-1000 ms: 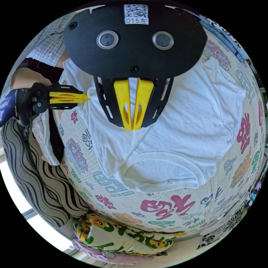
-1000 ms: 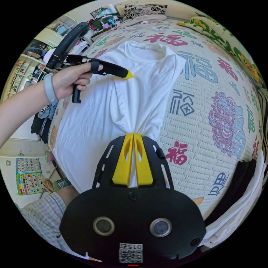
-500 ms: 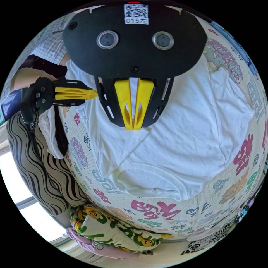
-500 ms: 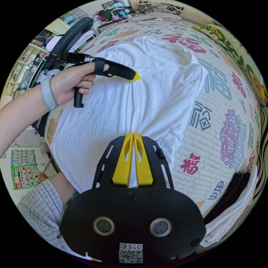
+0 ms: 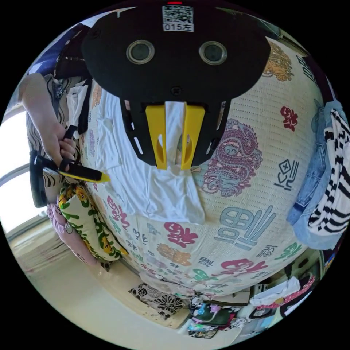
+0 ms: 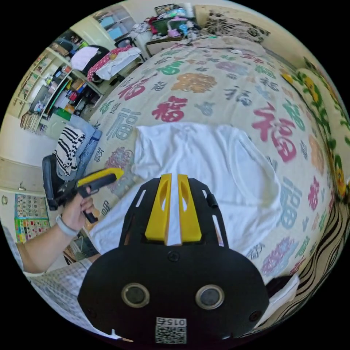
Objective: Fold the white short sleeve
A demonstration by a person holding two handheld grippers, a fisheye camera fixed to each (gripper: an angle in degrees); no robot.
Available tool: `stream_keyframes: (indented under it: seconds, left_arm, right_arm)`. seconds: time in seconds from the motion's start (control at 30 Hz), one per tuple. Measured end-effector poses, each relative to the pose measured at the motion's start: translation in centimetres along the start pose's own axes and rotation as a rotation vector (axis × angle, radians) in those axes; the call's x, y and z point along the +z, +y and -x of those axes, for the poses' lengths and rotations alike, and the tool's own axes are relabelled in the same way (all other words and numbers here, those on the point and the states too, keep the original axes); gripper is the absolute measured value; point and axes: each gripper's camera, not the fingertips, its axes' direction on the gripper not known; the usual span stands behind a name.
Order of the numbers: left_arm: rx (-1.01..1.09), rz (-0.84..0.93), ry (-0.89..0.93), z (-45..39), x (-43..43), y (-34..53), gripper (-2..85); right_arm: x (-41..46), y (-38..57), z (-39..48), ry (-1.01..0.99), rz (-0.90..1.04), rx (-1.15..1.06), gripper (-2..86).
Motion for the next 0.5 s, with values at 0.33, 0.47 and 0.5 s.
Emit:
stream_keyframes:
  seconds: [0.33, 0.47, 0.5]
  left_arm:
    - [0.056, 0.051, 0.062, 4.0, 5.0, -0.3, 7.9]
    - [0.067, 0.096, 0.102, 5.7, 6.3, 0.2, 4.4]
    - [0.063, 0.104, 0.110, 6.3, 6.3, 0.3, 1.3]
  right_arm:
    - [7.9, -17.1, 12.3, 0.177, 0.248, -0.285, 7.8]
    - [10.7, -19.5, 14.1, 0.276, 0.366, -0.335, 3.8]
    - [10.8, -19.7, 14.3, 0.281, 0.373, -0.340, 2.8]
